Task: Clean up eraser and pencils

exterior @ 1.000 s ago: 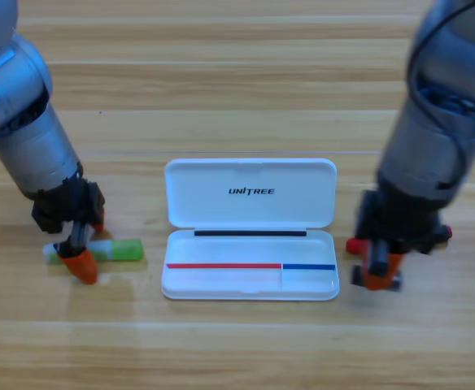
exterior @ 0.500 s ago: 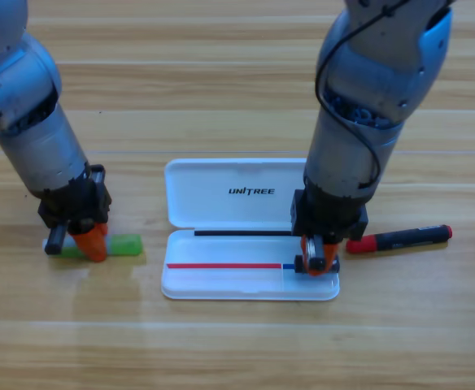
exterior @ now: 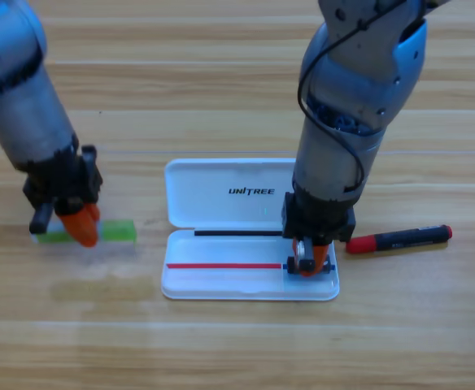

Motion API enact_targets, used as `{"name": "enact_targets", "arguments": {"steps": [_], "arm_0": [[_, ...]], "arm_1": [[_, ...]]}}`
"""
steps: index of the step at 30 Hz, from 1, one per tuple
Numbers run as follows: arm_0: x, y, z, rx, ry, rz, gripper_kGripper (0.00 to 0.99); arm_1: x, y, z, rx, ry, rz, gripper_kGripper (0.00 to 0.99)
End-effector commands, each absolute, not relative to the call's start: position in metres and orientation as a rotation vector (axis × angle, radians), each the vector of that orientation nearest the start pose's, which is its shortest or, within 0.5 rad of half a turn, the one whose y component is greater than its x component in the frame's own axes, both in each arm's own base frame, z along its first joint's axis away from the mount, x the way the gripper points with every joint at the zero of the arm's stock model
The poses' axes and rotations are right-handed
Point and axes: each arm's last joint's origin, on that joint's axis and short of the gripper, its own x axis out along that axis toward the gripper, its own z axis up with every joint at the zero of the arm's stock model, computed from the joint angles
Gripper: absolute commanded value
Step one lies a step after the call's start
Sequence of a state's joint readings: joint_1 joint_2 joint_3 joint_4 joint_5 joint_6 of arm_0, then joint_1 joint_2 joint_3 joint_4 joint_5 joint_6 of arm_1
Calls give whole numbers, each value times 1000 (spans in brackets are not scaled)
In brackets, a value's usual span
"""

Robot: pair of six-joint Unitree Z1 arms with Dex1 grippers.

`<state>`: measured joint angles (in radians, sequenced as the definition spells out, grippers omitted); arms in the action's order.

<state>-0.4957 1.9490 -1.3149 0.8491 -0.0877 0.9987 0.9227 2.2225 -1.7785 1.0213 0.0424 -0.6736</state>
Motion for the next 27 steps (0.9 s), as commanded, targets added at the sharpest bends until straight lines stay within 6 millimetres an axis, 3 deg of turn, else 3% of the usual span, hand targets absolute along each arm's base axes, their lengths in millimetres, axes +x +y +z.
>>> {"name": "enact_targets", "arguments": {"steps": [1, 4, 8, 10, 14, 18, 20, 23, 27], "arm_0": [[301, -171, 243, 1063, 1122, -1207, 0], [299, -171, 250, 1054, 1117, -1212, 0], [299, -171, 255, 1052, 1120, -1214, 0], [299, -171, 255, 1049, 1122, -1214, 0], [298, -171, 255, 1043, 1125, -1214, 0], [299, -171, 264, 1028, 1115, -1210, 0], [300, -174, 271, 1018, 1106, -1215, 0], [301, -185, 282, 1009, 1094, -1241, 0], [302, -215, 290, 1000, 1079, -1289, 0]], "arm_1": [[270, 362, 189, -1211, 1172, 1262, 0], [271, 361, 191, -1208, 1169, 1257, 245], [272, 358, 199, -1211, 1154, 1240, 666], [270, 355, 209, -1206, 1140, 1238, 788], [261, 341, 243, -1193, 1115, 1237, 825], [244, 307, 284, -1166, 1062, 1231, 834], [240, 288, 295, -1159, 1054, 1231, 838], [250, 261, 288, -1157, 1101, 1222, 859], [278, 233, 255, -1222, 1181, 1239, 857]]}}
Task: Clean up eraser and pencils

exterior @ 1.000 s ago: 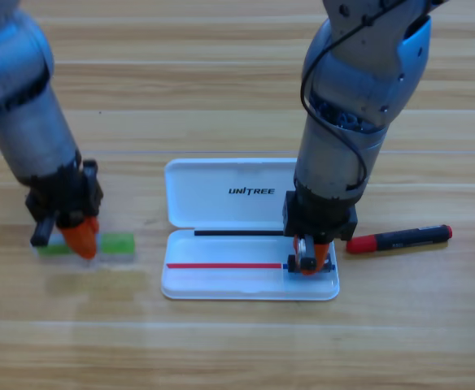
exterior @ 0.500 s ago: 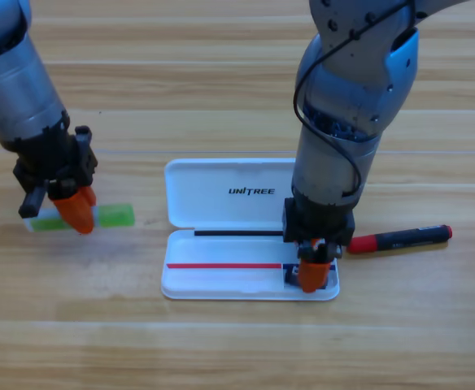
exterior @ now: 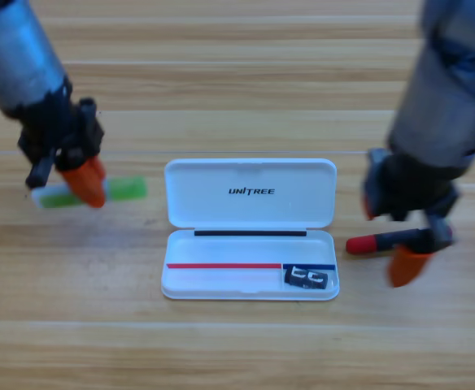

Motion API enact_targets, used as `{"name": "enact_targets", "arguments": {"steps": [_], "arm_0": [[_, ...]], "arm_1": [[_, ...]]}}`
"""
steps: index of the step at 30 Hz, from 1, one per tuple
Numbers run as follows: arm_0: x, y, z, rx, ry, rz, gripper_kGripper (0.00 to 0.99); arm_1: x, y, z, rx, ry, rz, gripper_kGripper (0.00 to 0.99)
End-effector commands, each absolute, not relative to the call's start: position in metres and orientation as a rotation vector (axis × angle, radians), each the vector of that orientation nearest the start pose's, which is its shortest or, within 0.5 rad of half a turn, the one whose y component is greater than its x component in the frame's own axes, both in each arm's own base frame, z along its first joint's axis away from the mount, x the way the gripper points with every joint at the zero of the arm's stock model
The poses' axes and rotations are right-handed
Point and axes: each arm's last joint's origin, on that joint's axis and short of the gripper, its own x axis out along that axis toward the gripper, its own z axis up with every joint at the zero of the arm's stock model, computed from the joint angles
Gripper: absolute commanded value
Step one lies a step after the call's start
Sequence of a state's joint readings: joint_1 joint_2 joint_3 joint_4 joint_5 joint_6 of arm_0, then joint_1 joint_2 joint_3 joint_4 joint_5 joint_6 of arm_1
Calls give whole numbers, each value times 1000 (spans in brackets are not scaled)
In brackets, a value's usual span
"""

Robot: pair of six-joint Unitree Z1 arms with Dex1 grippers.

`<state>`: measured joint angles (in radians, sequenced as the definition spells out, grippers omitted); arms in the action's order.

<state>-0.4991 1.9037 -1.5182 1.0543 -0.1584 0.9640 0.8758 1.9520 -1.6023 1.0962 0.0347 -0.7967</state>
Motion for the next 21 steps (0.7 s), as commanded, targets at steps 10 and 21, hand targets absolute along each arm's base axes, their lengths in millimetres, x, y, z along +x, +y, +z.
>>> {"name": "enact_targets", "arguments": {"steps": [10, 21], "arm_0": [[301, -289, 261, 1018, 1092, -1406, 0], [303, -325, 223, 1029, 1145, -1454, 0]], "arm_1": [[336, 228, 190, -1233, 1210, 1254, 857], [352, 239, 167, -1248, 1202, 1283, 813]]}}
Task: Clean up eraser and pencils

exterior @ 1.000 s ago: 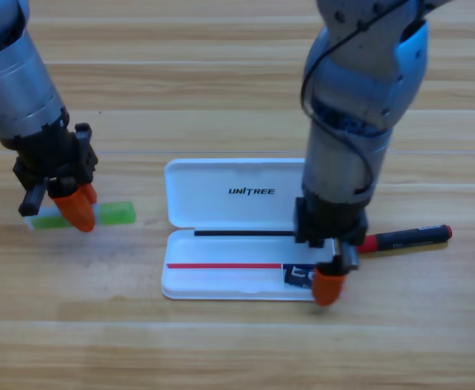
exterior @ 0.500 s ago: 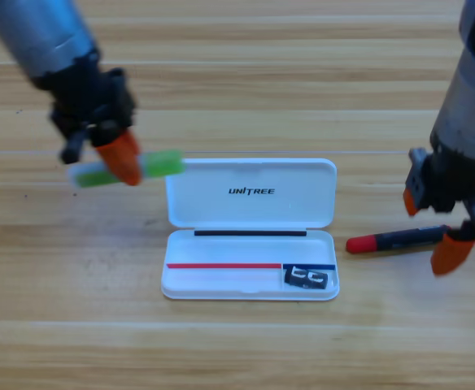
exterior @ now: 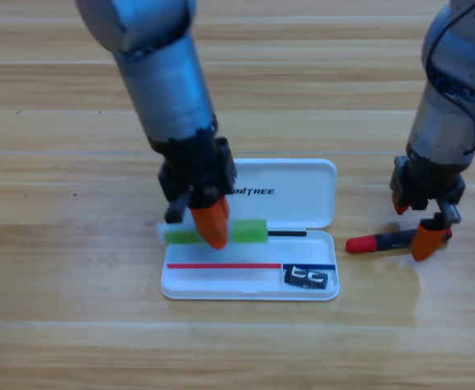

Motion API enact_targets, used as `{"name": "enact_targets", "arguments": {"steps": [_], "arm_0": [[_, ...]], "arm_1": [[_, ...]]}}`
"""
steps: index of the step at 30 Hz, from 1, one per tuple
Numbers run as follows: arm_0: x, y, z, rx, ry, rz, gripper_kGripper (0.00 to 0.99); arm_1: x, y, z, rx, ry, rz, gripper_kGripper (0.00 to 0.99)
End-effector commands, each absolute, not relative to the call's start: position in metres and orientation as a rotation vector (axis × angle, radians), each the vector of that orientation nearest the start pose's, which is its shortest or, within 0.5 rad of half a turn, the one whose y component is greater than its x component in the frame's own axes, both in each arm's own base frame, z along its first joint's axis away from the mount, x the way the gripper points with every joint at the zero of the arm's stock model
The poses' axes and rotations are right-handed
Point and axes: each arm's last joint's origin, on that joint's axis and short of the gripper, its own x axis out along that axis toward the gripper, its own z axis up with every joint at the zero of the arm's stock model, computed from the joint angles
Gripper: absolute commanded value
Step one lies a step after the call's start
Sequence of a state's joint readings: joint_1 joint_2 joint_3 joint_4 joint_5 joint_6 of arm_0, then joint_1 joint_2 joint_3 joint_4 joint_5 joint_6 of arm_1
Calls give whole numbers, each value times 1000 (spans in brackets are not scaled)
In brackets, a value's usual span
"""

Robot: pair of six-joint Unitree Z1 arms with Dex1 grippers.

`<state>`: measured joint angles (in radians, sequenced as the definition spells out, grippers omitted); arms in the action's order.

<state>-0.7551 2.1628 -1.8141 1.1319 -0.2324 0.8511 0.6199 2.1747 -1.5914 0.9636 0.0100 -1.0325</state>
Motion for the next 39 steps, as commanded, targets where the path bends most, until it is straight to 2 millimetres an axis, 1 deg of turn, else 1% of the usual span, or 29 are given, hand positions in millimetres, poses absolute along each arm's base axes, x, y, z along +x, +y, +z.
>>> {"name": "enact_targets", "arguments": {"steps": [1, 3, 6, 12, 13, 14, 15, 19, 20, 22, 24, 31, 34, 37, 39], "arm_0": [[303, -326, 221, 1028, 1151, -1453, 0], [304, -327, 218, 1029, 1157, -1455, 0], [305, -328, 212, 1033, 1171, -1455, 0], [306, -329, 200, 1048, 1192, -1463, 0], [307, -329, 199, 1047, 1196, -1462, 0], [308, -329, 198, 1049, 1198, -1461, 0], [308, -329, 196, 1052, 1202, -1462, 0], [310, -329, 192, 1055, 1213, -1461, 0], [311, -329, 190, 1055, 1219, -1459, 0], [312, -328, 188, 1053, 1225, -1458, 0], [312, -326, 185, 1054, 1235, -1460, 0], [313, -324, 181, 1054, 1246, -1462, 0], [314, -324, 181, 1054, 1247, -1462, 0], [314, -323, 182, 1049, 1250, -1460, 0], [314, -323, 182, 1042, 1253, -1454, 0]], "arm_1": [[353, 240, 166, -1249, 1204, 1285, 810], [354, 240, 165, -1250, 1202, 1289, 756], [354, 241, 162, -1250, 1204, 1299, 729], [350, 247, 157, -1252, 1206, 1326, 727], [349, 248, 157, -1252, 1201, 1334, 704], [349, 249, 157, -1251, 1200, 1341, 574], [348, 250, 156, -1252, 1196, 1351, 469], [346, 254, 153, -1259, 1195, 1359, 81], [346, 254, 154, -1263, 1193, 1357, 0], [346, 254, 158, -1272, 1187, 1347, 0], [344, 251, 167, -1283, 1174, 1332, 0], [323, 239, 218, -1252, 1119, 1274, 0], [311, 237, 235, -1252, 1107, 1280, 0], [301, 237, 245, -1252, 1088, 1290, 0], [297, 238, 248, -1253, 1084, 1291, 0]]}}
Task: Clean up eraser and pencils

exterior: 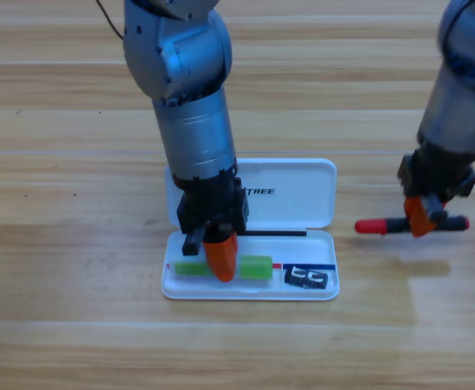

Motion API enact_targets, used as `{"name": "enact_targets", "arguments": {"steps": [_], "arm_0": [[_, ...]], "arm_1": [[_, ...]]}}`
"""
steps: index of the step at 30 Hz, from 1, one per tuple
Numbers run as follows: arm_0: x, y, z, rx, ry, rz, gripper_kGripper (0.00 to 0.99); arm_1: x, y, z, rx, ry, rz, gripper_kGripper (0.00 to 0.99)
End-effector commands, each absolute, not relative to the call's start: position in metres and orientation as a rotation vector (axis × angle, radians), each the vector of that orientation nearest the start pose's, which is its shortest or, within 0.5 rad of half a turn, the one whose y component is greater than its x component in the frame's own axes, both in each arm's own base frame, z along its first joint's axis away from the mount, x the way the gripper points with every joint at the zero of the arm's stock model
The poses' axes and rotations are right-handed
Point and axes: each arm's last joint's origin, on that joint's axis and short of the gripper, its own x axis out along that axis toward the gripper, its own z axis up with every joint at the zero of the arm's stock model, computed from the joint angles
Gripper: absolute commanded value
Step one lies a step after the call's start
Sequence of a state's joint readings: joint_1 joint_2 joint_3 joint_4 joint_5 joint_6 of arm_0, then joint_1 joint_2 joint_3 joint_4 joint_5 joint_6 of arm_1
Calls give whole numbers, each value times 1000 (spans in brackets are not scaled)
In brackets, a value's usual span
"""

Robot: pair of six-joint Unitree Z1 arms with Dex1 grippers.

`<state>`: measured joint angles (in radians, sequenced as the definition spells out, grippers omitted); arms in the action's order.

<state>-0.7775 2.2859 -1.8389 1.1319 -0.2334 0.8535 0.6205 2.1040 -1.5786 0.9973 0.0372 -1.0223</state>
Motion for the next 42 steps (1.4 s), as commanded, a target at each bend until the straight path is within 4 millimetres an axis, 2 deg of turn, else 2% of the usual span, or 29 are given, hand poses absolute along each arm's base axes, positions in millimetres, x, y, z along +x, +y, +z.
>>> {"name": "enact_targets", "arguments": {"steps": [1, 11, 12, 13, 14, 15, 24, 29, 32, 35, 39, 42], "arm_0": [[314, -323, 182, 1038, 1255, -1449, 0], [312, -321, 187, 1034, 1272, -1437, 0], [312, -321, 188, 1033, 1273, -1432, 250], [312, -321, 190, 1031, 1271, -1427, 675], [311, -320, 191, 1028, 1273, -1423, 946], [311, -320, 192, 1027, 1274, -1422, 989], [310, -319, 198, 1021, 1288, -1410, 990], [308, -317, 206, 1019, 1279, -1410, 990], [298, -307, 239, 1015, 1226, -1389, 990], [280, -288, 292, 1017, 1142, -1346, 990], [251, -235, 370, 1011, 992, -1236, 990], [231, -186, 409, 967, 898, -1142, 990]], "arm_1": [[296, 238, 249, -1254, 1083, 1292, 0], [284, 240, 254, -1260, 1087, 1302, 0], [283, 241, 255, -1260, 1083, 1303, 0], [283, 240, 256, -1259, 1082, 1301, 0], [282, 240, 257, -1259, 1079, 1300, 0], [282, 240, 257, -1260, 1079, 1299, 0], [276, 244, 261, -1263, 1067, 1301, 0], [262, 264, 271, -1278, 1026, 1320, 0], [258, 285, 271, -1288, 1009, 1330, 0], [257, 310, 263, -1308, 1008, 1337, 0], [258, 342, 247, -1337, 1005, 1335, 0], [259, 364, 237, -1352, 996, 1336, 0]]}}
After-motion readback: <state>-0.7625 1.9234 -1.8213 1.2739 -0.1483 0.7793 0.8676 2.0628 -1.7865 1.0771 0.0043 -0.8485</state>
